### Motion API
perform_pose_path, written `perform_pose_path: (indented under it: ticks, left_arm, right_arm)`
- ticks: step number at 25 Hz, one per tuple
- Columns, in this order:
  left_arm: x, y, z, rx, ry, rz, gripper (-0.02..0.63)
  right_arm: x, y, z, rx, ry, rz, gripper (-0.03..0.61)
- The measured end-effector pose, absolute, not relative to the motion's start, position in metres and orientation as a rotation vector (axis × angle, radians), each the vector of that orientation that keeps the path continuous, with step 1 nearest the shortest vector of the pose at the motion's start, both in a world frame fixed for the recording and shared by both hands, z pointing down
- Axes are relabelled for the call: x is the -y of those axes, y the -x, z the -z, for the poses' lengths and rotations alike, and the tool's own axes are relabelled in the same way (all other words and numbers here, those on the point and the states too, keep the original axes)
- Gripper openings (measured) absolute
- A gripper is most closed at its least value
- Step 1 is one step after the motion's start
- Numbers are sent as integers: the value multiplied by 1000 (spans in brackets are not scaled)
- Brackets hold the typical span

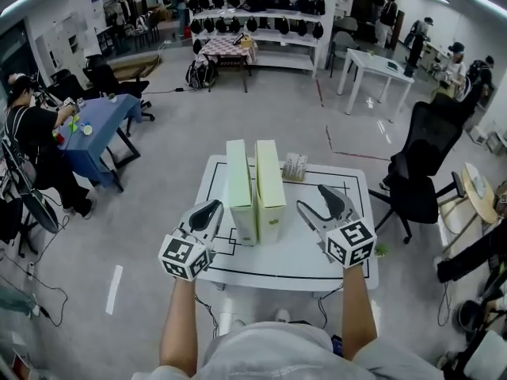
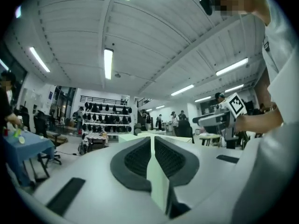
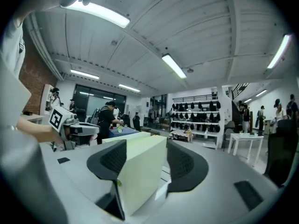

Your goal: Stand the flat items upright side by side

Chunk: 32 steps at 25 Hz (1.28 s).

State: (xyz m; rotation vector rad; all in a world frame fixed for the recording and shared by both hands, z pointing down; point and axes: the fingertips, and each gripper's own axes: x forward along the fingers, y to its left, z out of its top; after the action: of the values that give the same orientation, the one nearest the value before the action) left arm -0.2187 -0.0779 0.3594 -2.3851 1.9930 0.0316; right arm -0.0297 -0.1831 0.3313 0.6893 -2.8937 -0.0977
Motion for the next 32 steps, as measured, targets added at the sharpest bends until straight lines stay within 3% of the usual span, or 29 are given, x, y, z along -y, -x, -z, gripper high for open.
perform_pose_path:
  ticks: [1, 5, 20, 32]
  left_arm:
    - [78, 222, -357, -2019, 2362, 35, 38]
    - [72, 230, -348, -2081, 2308, 194, 20]
    - [66, 222, -295, -2034, 2148, 296, 20]
    - [66, 210, -311, -1956, 2159, 410, 20]
  right_arm:
    - [187, 26, -326, 2880, -732, 121, 252]
    - [201, 14, -308, 2867, -826, 147, 38]
    - [172, 32, -274, 2896, -717, 271, 28]
    - [170, 36, -296, 2867, -730, 221, 28]
